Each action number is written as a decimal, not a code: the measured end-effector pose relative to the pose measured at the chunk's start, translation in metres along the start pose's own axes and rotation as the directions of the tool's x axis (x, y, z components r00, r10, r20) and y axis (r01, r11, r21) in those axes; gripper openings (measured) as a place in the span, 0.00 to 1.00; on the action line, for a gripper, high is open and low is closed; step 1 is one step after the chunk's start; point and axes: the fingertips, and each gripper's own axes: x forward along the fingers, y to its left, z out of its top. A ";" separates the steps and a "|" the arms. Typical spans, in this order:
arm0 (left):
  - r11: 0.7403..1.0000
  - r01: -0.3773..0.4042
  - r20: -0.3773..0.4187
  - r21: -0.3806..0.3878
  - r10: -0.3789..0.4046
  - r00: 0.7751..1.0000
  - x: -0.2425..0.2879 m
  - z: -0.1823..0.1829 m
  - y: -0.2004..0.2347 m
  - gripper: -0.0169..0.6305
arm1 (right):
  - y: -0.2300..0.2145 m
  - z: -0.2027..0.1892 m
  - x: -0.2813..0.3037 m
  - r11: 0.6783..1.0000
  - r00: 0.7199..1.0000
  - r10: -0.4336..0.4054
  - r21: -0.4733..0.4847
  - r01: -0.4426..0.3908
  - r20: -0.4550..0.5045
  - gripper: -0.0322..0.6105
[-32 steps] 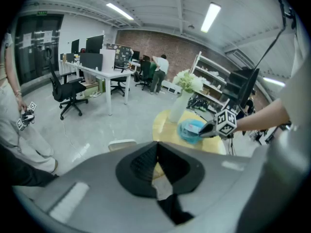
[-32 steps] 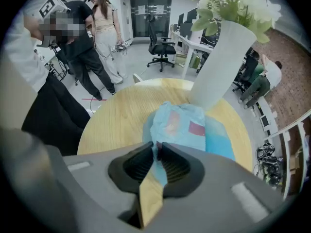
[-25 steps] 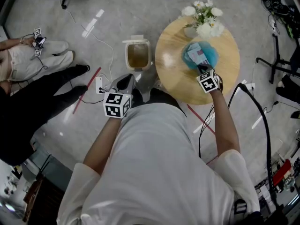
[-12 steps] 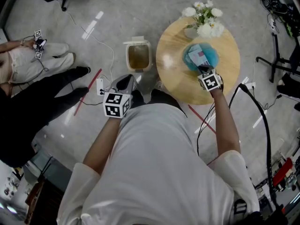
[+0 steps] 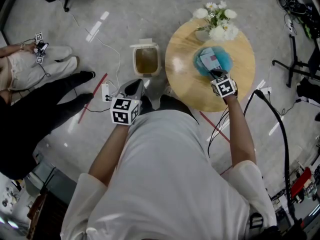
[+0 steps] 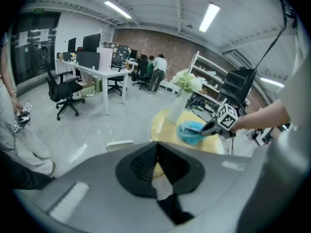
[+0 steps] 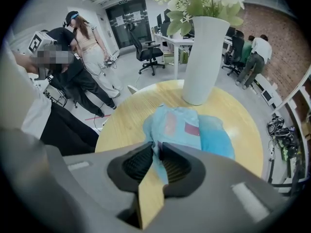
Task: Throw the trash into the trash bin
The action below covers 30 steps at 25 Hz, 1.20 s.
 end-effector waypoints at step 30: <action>1.000 0.017 -0.011 0.002 -0.017 1.000 0.003 -0.001 -0.001 0.03 | 0.010 0.005 -0.013 0.999 0.999 0.052 0.003 -0.052 0.002 0.15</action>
